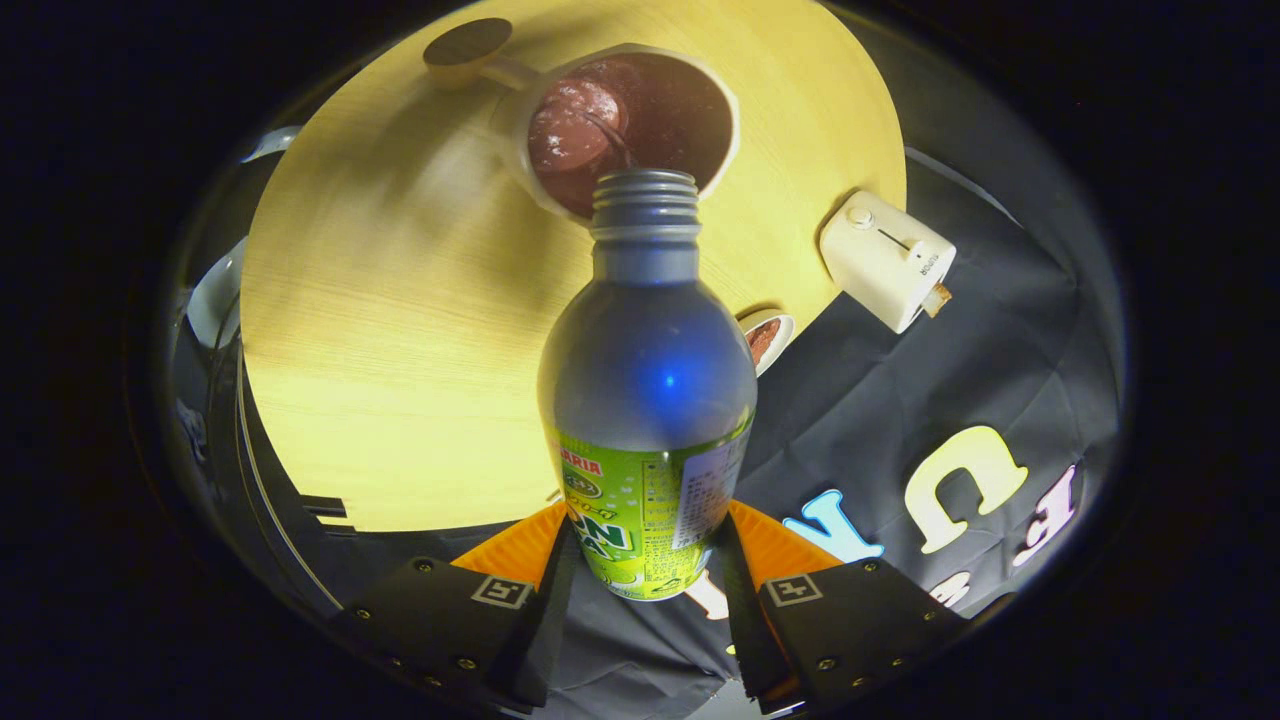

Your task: Take the bottle from table, then pour the juice into the cup, finally place the bottle on the coaster

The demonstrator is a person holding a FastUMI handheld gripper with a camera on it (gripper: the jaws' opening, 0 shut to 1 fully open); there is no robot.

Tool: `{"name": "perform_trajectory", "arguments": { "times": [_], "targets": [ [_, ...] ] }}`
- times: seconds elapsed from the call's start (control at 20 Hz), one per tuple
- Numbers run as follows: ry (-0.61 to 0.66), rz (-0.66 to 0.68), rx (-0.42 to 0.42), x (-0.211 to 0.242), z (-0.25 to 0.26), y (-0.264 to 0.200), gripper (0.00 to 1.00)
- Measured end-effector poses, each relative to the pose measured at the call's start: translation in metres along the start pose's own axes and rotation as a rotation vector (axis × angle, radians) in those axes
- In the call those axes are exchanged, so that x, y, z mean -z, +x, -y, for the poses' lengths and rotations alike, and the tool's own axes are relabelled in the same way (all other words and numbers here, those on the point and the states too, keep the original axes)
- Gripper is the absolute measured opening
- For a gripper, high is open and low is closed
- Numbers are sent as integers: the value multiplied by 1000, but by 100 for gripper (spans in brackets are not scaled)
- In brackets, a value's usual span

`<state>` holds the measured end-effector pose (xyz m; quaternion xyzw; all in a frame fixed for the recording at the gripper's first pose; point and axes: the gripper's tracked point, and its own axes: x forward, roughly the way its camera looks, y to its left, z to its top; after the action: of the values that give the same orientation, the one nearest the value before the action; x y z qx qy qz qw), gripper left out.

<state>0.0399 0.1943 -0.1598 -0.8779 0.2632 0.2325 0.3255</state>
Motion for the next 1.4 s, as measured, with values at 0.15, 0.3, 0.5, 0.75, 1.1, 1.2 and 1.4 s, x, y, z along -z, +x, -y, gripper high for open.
{"name": "perform_trajectory", "arguments": {
  "times": [0.15, 0.3, 0.5, 0.75, 1.1, 1.2, 1.4],
  "targets": [
    [-11, -12, 0, 4, 2, -3, 69],
    [-13, -21, 2, 8, 5, -5, 69],
    [-24, -24, 0, 8, 5, -5, 70],
    [-31, -34, 3, 9, 6, -6, 70],
    [-58, -45, 5, 9, 9, -7, 70],
    [-66, -50, 4, 10, 10, -8, 70],
    [-82, -57, 4, 11, 11, -7, 70]
  ]
}}
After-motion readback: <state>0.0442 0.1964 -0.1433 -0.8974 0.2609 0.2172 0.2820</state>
